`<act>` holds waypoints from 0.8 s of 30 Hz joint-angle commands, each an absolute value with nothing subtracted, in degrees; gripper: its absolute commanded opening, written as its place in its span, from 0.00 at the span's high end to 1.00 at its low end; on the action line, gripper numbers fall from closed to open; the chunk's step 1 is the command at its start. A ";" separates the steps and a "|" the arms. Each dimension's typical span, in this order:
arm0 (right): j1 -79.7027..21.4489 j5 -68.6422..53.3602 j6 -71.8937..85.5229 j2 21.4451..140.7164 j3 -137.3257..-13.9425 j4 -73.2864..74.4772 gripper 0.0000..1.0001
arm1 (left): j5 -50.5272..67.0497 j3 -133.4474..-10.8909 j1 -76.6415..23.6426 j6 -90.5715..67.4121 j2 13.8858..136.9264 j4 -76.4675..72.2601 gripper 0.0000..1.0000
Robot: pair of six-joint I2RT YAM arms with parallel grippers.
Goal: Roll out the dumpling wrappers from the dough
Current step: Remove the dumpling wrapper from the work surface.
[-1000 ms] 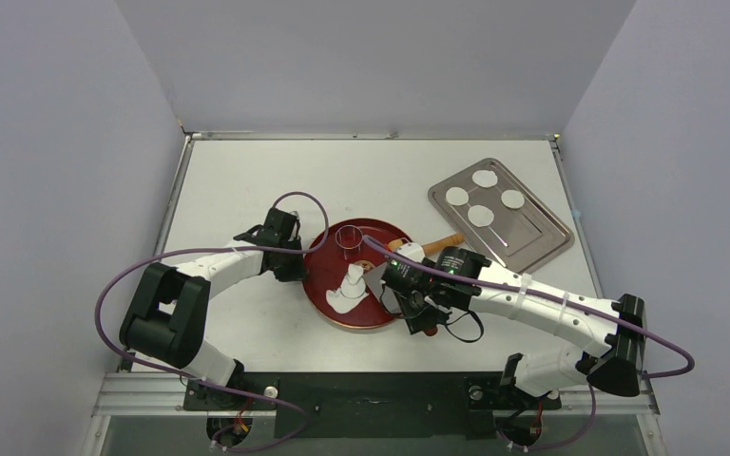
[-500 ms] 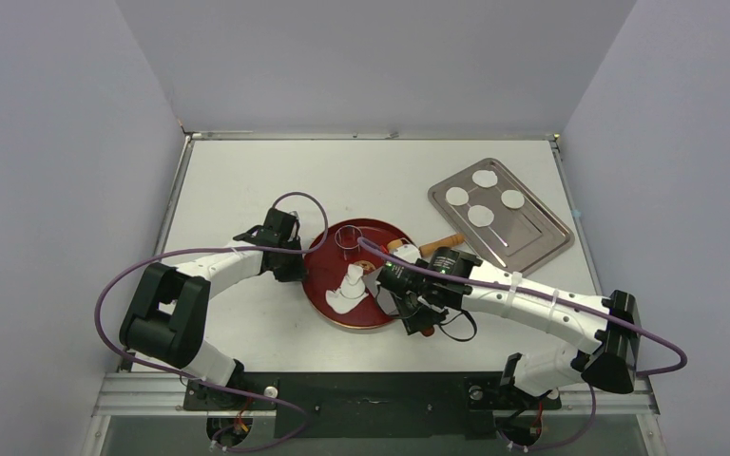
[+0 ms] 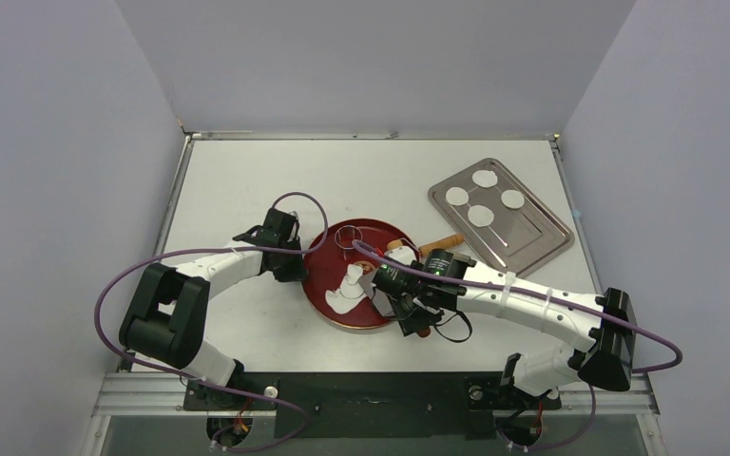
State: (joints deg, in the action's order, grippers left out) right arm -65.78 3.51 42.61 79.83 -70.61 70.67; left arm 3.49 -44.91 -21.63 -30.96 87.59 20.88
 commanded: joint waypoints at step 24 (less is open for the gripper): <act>-62.84 5.66 43.15 81.55 -74.50 61.09 1.00 | 3.25 -44.63 -21.10 -29.47 86.25 21.10 1.00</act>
State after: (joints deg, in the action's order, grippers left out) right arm -63.96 3.62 42.70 82.87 -72.44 65.69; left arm 3.49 -44.82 -21.52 -30.85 87.55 20.86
